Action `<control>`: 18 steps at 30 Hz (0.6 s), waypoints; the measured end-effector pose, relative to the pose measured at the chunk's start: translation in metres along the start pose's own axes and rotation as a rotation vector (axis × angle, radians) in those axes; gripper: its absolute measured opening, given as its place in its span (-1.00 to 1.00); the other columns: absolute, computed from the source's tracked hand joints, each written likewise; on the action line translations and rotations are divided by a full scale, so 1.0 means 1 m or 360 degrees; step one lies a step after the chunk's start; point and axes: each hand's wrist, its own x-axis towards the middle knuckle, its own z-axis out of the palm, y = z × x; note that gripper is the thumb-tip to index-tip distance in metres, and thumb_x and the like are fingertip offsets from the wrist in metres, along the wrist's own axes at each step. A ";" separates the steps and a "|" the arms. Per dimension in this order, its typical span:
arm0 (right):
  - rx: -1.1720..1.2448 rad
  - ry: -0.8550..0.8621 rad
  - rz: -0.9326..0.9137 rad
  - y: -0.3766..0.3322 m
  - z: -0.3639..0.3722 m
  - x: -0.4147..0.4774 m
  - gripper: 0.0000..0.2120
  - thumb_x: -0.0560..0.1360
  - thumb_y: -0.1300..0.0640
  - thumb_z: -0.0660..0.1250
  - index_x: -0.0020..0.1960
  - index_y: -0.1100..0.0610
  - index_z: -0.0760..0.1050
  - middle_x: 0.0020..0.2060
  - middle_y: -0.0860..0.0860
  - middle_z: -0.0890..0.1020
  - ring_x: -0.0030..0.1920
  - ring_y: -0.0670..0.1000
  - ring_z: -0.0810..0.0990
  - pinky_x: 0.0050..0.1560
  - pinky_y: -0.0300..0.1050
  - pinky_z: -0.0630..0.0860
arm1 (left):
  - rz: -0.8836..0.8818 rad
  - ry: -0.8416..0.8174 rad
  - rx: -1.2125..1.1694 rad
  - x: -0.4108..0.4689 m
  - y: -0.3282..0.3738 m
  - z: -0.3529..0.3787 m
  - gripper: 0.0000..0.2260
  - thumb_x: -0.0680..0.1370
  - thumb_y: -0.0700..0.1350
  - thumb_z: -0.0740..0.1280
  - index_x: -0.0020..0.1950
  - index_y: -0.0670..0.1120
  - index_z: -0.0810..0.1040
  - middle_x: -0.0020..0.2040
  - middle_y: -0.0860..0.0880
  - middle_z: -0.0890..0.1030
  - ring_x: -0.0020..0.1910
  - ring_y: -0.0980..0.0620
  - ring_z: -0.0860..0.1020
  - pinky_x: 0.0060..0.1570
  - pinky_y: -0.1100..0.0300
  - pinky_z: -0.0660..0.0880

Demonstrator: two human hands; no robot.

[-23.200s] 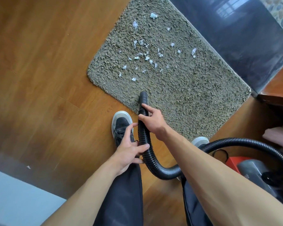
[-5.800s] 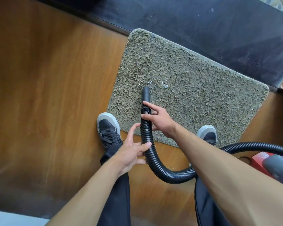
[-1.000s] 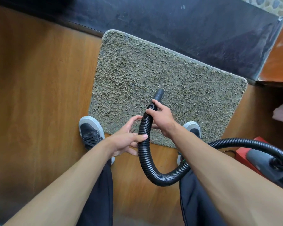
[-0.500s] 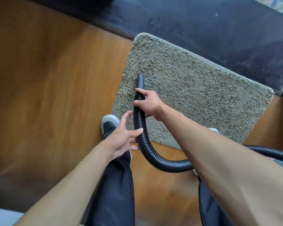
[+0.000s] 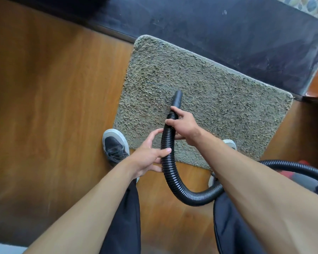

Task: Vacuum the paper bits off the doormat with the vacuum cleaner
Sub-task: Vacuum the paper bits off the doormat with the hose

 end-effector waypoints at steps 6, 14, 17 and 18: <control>0.0094 0.0033 0.0032 0.014 -0.016 -0.005 -0.38 0.54 0.31 0.37 0.51 -0.06 0.32 0.18 0.12 0.60 -0.21 -0.02 0.67 -0.41 -0.15 0.61 | -0.0003 -0.0014 0.0096 0.003 -0.003 0.013 -0.41 0.60 -0.25 0.35 0.43 0.32 0.27 0.15 -0.26 0.67 0.10 -0.26 0.67 0.06 -0.27 0.60; -0.0097 0.0112 -0.0137 0.004 0.010 0.000 -0.38 0.46 0.18 0.41 0.48 -0.07 0.36 0.14 0.10 0.63 0.00 0.09 0.69 -0.03 0.14 0.67 | 0.0101 0.0002 0.0036 0.003 -0.003 -0.002 -0.41 0.60 -0.24 0.37 0.39 0.36 0.26 0.01 -0.16 0.70 -0.04 -0.14 0.69 0.02 -0.22 0.61; -0.0157 0.0140 -0.0190 -0.003 0.033 0.008 -0.34 0.40 0.11 0.46 0.47 -0.06 0.38 0.20 0.09 0.63 0.04 0.10 0.68 0.02 0.18 0.66 | 0.0133 0.0067 -0.0083 -0.002 -0.003 -0.018 -0.39 0.60 -0.23 0.37 0.44 0.34 0.26 0.05 -0.21 0.70 0.03 -0.22 0.68 0.00 -0.20 0.61; -0.0163 0.0150 -0.0202 -0.005 0.039 0.011 -0.34 0.41 0.12 0.46 0.47 -0.06 0.38 0.21 0.09 0.62 0.05 0.11 0.68 0.01 0.17 0.66 | 0.0130 0.0081 -0.0118 -0.004 -0.003 -0.024 -0.39 0.60 -0.23 0.37 0.45 0.33 0.26 0.10 -0.26 0.68 0.11 -0.27 0.66 0.05 -0.24 0.60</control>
